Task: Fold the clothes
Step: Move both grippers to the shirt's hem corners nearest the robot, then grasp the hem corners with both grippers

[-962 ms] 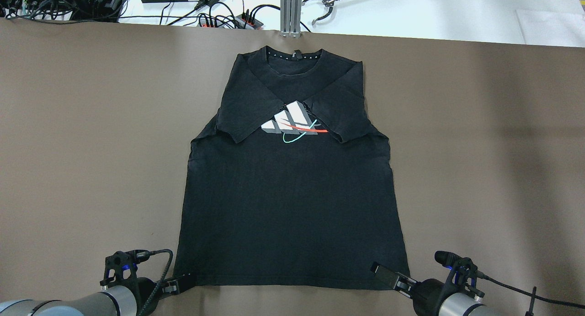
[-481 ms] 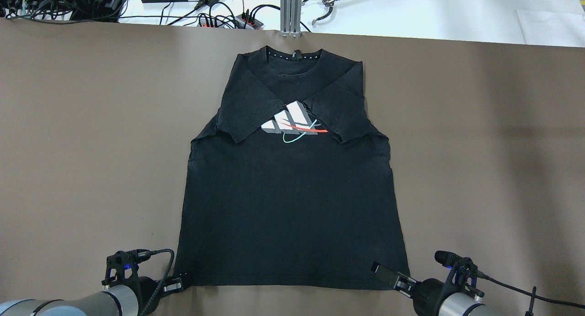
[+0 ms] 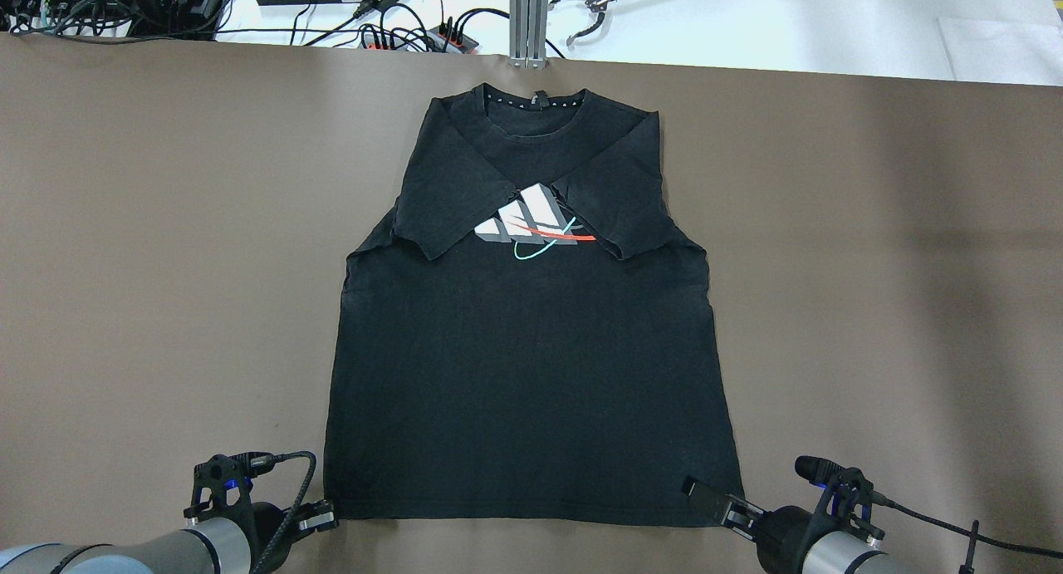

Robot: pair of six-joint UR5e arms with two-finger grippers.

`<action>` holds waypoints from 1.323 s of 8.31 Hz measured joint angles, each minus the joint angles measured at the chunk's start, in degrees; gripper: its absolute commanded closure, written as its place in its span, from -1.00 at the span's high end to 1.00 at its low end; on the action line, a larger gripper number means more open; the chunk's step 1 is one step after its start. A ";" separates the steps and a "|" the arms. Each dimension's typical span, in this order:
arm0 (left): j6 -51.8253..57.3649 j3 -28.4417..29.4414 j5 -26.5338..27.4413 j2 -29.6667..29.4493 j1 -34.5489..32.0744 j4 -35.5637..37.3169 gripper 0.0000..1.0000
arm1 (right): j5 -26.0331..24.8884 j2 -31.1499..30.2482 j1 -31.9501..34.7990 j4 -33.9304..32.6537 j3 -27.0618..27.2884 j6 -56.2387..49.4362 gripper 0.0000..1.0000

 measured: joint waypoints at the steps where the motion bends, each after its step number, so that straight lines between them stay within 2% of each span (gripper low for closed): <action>1: 0.02 -0.38 0.00 0.07 -0.02 0.00 -1.00 | 0.04 -0.41 0.01 -0.01 -0.75 -0.13 0.82; 3: 0.09 -0.61 0.02 0.27 -0.01 0.00 -1.00 | 0.07 -0.79 -0.03 0.07 -4.03 -0.29 0.78; 4: 0.10 -0.63 0.05 0.22 0.00 0.00 -1.00 | 0.07 -0.91 -0.05 0.12 -5.26 -0.41 0.68; 5: 0.11 -0.65 0.07 0.14 0.01 0.00 -1.00 | 0.03 -0.98 -0.05 0.15 -6.06 -0.48 0.23; 6: 0.11 -0.66 0.09 0.10 0.01 0.00 -1.00 | -0.07 -1.00 -0.06 0.20 -6.43 -0.49 -0.40; 7: 0.12 -0.70 0.09 0.07 0.01 0.00 -1.00 | -0.17 -0.92 -0.10 0.23 -6.46 -0.37 -0.89; 8: 0.11 -0.73 0.10 0.02 0.01 0.00 -1.00 | -0.23 -0.85 -0.12 0.25 -6.40 -0.19 -1.00; 11: 0.22 -1.52 0.03 0.15 -0.04 0.00 -1.00 | -0.01 -0.86 -0.11 0.25 -5.96 -0.11 -1.00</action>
